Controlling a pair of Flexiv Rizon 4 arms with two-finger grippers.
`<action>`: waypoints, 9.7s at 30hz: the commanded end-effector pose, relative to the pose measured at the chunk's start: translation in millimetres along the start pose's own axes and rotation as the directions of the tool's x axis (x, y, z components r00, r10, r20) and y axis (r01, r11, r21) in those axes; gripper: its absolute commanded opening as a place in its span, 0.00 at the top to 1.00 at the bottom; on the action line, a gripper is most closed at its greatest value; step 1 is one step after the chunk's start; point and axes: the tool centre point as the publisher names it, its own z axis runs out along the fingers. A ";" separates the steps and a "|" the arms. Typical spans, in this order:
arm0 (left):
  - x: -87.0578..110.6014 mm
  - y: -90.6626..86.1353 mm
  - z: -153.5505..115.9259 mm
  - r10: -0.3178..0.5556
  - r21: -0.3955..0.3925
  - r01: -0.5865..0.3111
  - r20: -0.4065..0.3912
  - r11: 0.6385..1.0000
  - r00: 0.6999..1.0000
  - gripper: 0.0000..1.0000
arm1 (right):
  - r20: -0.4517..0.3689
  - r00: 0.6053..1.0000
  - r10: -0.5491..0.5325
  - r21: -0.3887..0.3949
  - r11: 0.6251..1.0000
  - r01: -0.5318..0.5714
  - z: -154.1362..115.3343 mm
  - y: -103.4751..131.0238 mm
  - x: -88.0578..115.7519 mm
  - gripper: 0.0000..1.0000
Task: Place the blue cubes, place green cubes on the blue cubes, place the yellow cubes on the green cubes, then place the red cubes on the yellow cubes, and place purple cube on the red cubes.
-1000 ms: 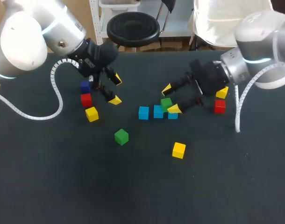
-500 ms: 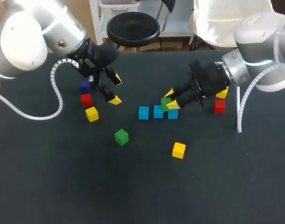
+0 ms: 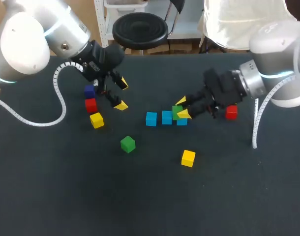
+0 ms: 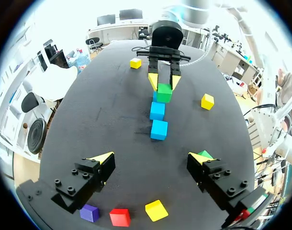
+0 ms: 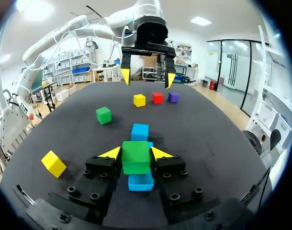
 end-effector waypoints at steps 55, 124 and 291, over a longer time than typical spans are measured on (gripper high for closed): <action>0.8 -0.4 0.0 0.002 -0.001 -0.002 0.002 1.000 1.000 0.00 | 0.015 1.000 0.016 0.012 1.000 -0.016 5.3 -6.0 -1.7 1.00; 0.8 -0.4 0.0 0.002 -0.001 -0.002 0.002 1.000 1.000 0.00 | -0.010 0.997 -0.074 -0.012 0.997 0.074 -56.5 30.0 -17.6 0.00; 39.8 -102.1 60.3 0.623 0.287 -0.601 0.017 0.746 0.782 0.00 | -0.075 0.992 -0.103 -0.030 0.994 0.101 -93.1 25.3 -32.2 0.00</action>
